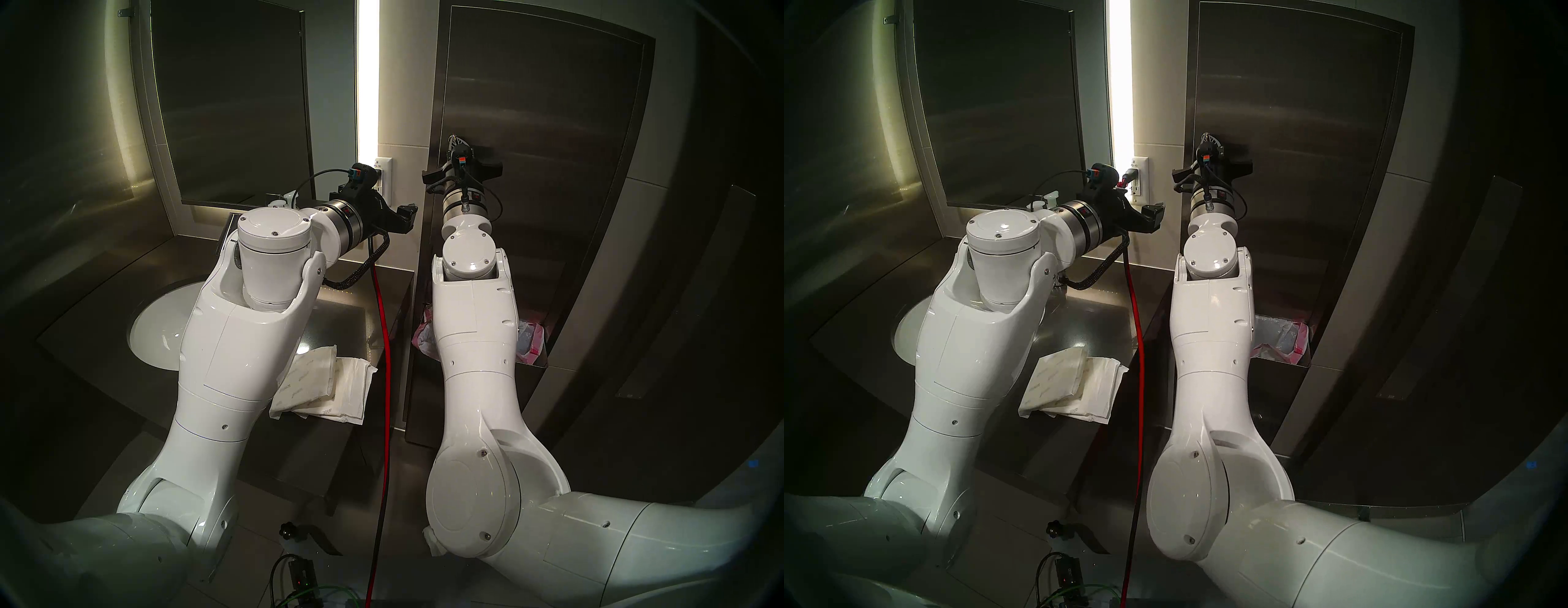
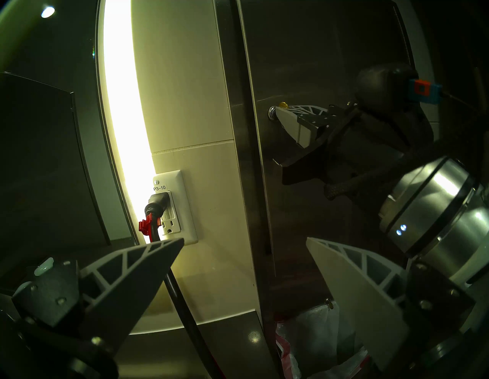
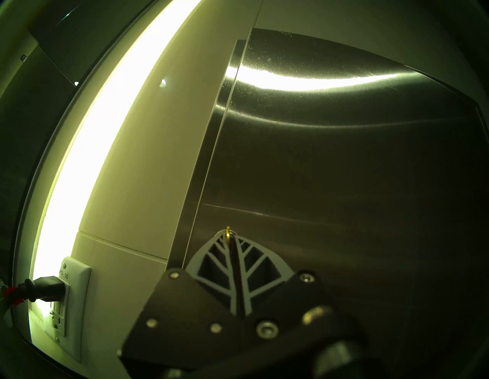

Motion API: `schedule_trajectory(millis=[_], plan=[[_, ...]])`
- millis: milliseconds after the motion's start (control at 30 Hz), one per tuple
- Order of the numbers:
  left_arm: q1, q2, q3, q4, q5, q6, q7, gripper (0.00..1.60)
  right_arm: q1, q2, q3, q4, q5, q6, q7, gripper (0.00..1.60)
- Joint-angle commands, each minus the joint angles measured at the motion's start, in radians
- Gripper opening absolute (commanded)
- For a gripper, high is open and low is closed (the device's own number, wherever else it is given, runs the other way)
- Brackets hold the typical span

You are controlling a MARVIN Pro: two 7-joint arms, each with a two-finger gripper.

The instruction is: Twist key and open towel dispenser

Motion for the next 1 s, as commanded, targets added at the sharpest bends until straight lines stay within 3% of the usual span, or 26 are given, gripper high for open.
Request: schedule_trajectory(millis=[0,67,467,567,600,633,933,967], plan=[[-0.012,-0.001,-0.003,-0.008,0.001,-0.003,0.001,1.6,-0.058,0.064,0.066,-0.123,0.001,-0.031,-0.033,0.0],[-0.011,-0.001,-0.003,-0.007,0.001,-0.003,0.001,1.6,-0.058,0.073,0.072,-0.106,0.001,-0.036,-0.031,0.0],[-0.01,-0.002,-0.004,-0.009,0.001,-0.003,0.001,1.6,-0.19,0.161,0.183,-0.262,0.001,-0.081,0.01,0.0],[-0.011,-0.002,-0.004,-0.009,0.001,-0.004,0.001,1.6,-0.23,0.193,0.181,-0.299,0.001,-0.104,0.039,0.0],[-0.011,-0.002,-0.004,-0.009,0.001,-0.004,0.001,1.6,-0.246,0.207,0.171,-0.322,-0.001,-0.113,0.053,1.47],[-0.012,-0.002,-0.005,-0.009,0.001,-0.004,0.001,1.6,-0.262,0.218,0.161,-0.323,-0.004,-0.113,0.072,1.6],[-0.014,-0.003,-0.005,-0.01,0.002,-0.004,0.001,1.6,-0.357,0.285,0.004,-0.432,0.001,-0.21,0.24,1.6],[-0.014,-0.003,-0.005,-0.01,0.002,-0.004,0.001,1.6,-0.366,0.293,-0.018,-0.46,-0.007,-0.234,0.286,1.6]])
